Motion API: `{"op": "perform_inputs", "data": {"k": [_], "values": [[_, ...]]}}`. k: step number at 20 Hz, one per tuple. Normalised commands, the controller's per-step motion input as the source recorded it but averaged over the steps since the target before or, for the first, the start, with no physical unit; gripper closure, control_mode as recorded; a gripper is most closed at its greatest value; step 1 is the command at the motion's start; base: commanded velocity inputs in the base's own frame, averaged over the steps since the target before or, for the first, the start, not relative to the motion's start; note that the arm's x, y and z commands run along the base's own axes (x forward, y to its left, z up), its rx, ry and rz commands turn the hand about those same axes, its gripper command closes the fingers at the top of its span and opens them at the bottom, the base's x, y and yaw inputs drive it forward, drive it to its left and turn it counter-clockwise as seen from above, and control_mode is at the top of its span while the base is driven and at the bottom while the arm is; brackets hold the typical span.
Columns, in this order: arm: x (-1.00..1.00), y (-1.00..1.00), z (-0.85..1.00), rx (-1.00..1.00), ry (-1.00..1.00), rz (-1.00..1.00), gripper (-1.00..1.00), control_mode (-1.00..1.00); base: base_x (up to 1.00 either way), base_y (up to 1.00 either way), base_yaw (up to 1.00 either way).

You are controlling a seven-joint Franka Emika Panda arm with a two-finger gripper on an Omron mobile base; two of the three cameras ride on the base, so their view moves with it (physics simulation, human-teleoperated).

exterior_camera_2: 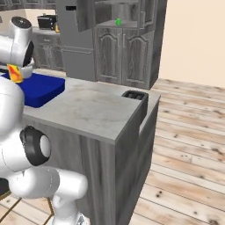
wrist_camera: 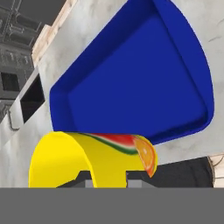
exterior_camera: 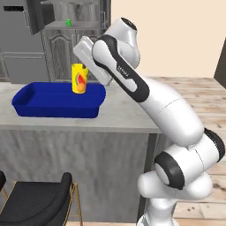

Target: There is a tray on the dining counter. Grab the cup, mug, and pitcher and place them on the tray. The pitcher may be placed next to the tray if it cannot fit the tray.

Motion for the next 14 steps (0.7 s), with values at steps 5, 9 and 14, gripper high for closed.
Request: {"op": "perform_inputs", "data": {"k": [5, 9, 14], "values": [[0.24, 0.44, -0.05, 0.00, 0.00, 0.00, 1.00, -1.00, 0.00, 0.00, 0.00], [0.17, 0.46, -0.26, 0.00, 0.00, 0.01, 1.00, -1.00, 0.00, 0.00, 0.00], [0.16, 0.34, -0.23, 0.00, 0.00, 0.01, 1.00, -1.00, 0.00, 0.00, 0.00]]}}
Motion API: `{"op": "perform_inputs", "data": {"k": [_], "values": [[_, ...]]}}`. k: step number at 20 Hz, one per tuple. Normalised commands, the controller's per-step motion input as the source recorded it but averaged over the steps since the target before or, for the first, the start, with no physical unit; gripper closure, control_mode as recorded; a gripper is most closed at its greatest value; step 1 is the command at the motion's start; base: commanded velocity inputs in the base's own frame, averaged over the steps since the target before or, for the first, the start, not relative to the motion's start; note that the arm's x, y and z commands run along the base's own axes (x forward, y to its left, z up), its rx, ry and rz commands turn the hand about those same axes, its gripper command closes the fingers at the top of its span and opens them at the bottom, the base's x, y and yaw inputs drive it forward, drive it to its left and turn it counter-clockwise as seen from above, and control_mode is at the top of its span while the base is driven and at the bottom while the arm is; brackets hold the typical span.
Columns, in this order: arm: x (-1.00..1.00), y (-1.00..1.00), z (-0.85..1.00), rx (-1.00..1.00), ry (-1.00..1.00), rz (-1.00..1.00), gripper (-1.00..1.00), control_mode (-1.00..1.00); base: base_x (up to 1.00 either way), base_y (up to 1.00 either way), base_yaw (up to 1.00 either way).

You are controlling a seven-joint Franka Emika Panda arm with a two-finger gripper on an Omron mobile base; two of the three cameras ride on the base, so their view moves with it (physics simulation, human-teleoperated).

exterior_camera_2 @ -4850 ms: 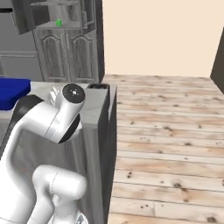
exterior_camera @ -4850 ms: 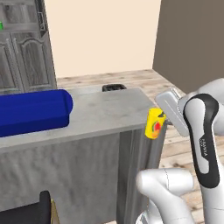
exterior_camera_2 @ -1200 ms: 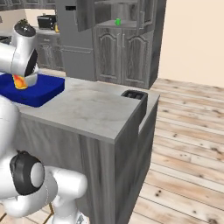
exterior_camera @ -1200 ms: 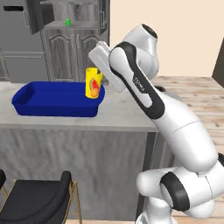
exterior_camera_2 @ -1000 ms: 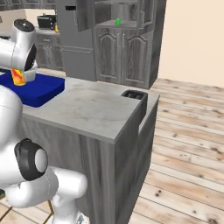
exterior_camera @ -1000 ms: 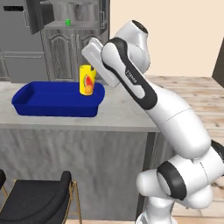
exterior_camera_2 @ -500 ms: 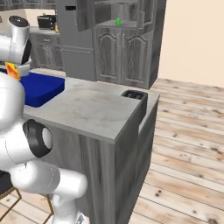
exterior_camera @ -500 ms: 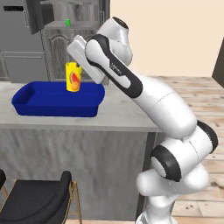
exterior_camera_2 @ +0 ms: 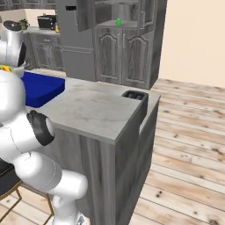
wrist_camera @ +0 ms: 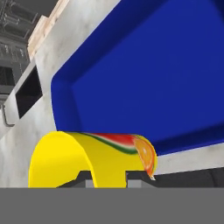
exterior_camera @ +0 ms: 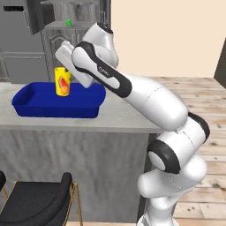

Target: There is a tray on the dining counter. Grab the cup, mug, and pitcher and place them on the tray. The pitcher may be placed next to the tray if it cannot fit the tray.

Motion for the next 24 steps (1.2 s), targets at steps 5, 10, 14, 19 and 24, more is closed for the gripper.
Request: {"op": "perform_inputs", "data": {"k": [5, 10, 14, 19, 24], "values": [[0.23, 0.27, -0.29, 0.00, 0.00, 0.00, 1.00, -1.00, 0.00, 0.00, 0.00], [0.18, 0.29, -0.38, 0.00, 0.00, 0.00, 1.00, -1.00, 0.00, 0.00, 0.00], [0.21, 0.38, -0.23, 0.00, 0.00, 0.00, 1.00, -1.00, 0.00, 0.00, 0.00], [0.20, 0.33, -0.11, 0.00, 0.00, 0.00, 1.00, -1.00, 0.00, 0.00, 0.00], [0.07, 0.21, -0.02, 0.00, 0.00, 0.00, 1.00, -1.00, 0.00, 0.00, 0.00]]}}
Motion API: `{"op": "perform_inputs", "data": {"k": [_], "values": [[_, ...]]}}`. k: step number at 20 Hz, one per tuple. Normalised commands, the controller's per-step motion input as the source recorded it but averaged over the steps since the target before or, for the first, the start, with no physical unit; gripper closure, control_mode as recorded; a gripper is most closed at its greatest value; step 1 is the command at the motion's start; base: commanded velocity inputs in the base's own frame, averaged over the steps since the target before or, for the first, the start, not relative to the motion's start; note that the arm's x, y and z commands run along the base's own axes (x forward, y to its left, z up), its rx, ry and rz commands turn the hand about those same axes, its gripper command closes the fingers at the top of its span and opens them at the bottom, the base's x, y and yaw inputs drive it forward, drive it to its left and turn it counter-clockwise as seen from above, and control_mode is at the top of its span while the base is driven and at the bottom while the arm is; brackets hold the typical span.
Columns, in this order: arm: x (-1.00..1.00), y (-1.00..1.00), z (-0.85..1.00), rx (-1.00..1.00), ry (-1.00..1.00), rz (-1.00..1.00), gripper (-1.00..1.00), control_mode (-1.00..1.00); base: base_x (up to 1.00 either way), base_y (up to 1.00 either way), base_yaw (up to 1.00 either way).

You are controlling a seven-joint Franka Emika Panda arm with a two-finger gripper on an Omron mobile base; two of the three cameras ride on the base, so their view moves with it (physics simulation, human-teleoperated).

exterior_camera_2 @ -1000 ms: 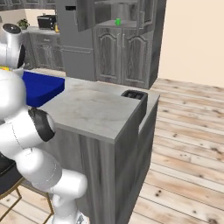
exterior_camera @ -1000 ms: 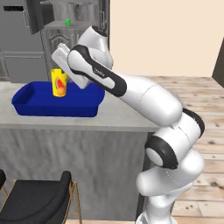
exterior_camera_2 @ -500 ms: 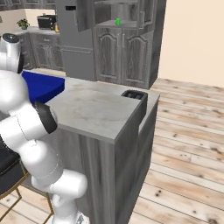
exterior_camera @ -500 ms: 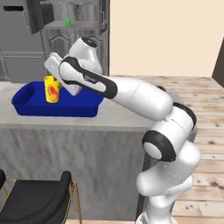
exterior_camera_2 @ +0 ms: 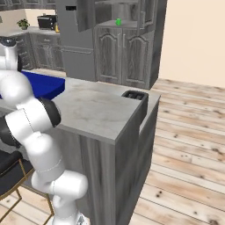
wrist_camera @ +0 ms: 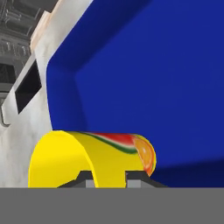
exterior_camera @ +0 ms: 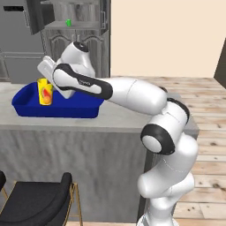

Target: There is a tray on the dining counter. Grab the cup, mug, and pitcher and place them on the tray. The pitcher may be placed next to the tray if it cannot fit the tray.

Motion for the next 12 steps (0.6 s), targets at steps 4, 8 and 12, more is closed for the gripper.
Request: {"op": "perform_inputs", "data": {"k": [4, 8, 12], "values": [[0.00, 0.12, -0.14, 0.00, 0.00, 0.01, 1.00, -1.00, 0.00, 0.00, 0.00], [0.00, 0.08, -0.21, 0.00, 0.00, 0.03, 1.00, -1.00, 0.00, 0.00, 0.00], [0.00, 0.06, -0.20, 0.00, 0.00, 0.03, 1.00, -1.00, 0.00, 0.00, 0.00]]}}
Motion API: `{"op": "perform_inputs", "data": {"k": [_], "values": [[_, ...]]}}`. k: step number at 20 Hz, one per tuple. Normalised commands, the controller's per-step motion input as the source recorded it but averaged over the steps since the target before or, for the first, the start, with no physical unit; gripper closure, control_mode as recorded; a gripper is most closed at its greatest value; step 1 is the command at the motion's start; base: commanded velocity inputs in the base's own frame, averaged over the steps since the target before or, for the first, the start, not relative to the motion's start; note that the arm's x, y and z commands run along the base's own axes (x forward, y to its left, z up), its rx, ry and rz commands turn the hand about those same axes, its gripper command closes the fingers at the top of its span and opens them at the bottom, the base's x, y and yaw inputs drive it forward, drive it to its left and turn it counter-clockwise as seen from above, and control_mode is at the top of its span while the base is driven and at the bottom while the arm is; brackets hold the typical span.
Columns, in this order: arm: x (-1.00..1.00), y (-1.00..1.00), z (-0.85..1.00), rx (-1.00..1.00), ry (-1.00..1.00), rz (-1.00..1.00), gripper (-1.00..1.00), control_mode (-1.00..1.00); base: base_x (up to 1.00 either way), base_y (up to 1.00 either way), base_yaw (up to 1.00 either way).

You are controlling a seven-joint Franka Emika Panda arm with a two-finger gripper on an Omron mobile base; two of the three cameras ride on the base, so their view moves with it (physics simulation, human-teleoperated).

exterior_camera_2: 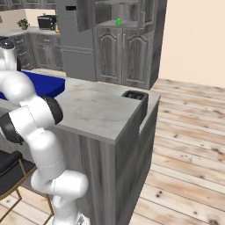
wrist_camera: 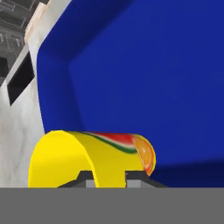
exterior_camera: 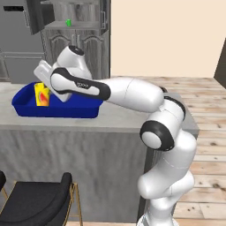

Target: There is a tray on the dining counter. Grab the cup, mug, and pitcher and place them on the tray. The pitcher may be placed next to the tray if it cannot fit the tray.

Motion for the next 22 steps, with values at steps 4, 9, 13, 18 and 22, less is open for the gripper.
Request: {"op": "perform_inputs", "data": {"k": [4, 9, 13, 18, 22], "values": [[0.00, 0.08, -0.21, 0.00, 0.00, 0.02, 1.00, -1.00, 0.00, 0.00, 0.00], [0.00, 0.06, -0.17, 0.00, 0.00, 0.01, 1.00, -1.00, 0.00, 0.00, 0.00], [0.00, 0.06, -0.13, 0.00, 0.00, 0.00, 1.00, -1.00, 0.00, 0.00, 0.00], [0.00, 0.09, -0.12, 0.00, 0.00, 0.00, 1.00, -1.00, 0.00, 0.00, 0.00], [0.03, 0.12, -0.07, 0.00, 0.00, 0.00, 1.00, -1.00, 0.00, 0.00, 0.00]]}}
